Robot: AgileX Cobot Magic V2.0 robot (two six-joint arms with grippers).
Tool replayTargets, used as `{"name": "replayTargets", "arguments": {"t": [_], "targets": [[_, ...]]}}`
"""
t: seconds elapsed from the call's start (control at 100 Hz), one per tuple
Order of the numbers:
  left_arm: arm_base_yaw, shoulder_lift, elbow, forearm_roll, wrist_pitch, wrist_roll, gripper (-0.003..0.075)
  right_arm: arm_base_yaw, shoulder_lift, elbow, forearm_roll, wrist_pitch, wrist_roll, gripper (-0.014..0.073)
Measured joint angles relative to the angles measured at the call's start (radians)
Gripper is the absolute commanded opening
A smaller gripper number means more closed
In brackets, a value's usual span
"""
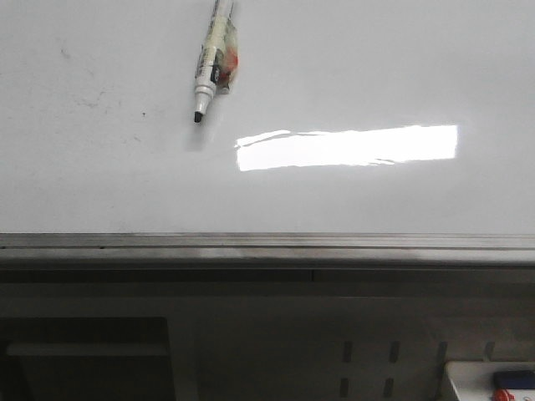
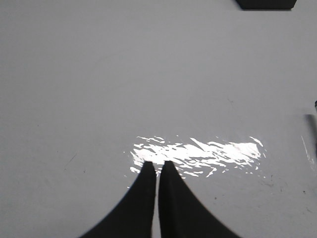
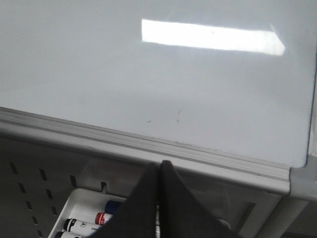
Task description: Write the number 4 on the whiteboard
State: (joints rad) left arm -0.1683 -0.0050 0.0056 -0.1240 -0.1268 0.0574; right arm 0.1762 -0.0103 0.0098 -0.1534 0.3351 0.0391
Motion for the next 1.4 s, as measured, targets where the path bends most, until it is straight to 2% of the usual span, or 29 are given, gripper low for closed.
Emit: {"name": "replayTargets", "arguments": {"t": [0.9, 1.02, 1.24, 1.4], "targets": [[0.000, 0.000, 0.000, 0.000, 0.000, 0.000, -0.0020, 0.000, 0.000, 0.000, -0.007, -0.011, 0.000, -0.0064], [0.000, 0.000, 0.000, 0.000, 0.000, 0.000, -0.0020, 0.000, 0.000, 0.000, -0.011, -0.072, 0.000, -0.0064], [0.000, 0.000, 0.000, 0.000, 0.000, 0.000, -0.0020, 0.000, 0.000, 0.000, 0.031, -0.305, 0.000, -0.0064], [0.000, 0.000, 0.000, -0.001, 0.000, 0.000, -0.0020, 0.000, 0.000, 0.000, 0.058, -0.301, 0.000, -0.0064]]}}
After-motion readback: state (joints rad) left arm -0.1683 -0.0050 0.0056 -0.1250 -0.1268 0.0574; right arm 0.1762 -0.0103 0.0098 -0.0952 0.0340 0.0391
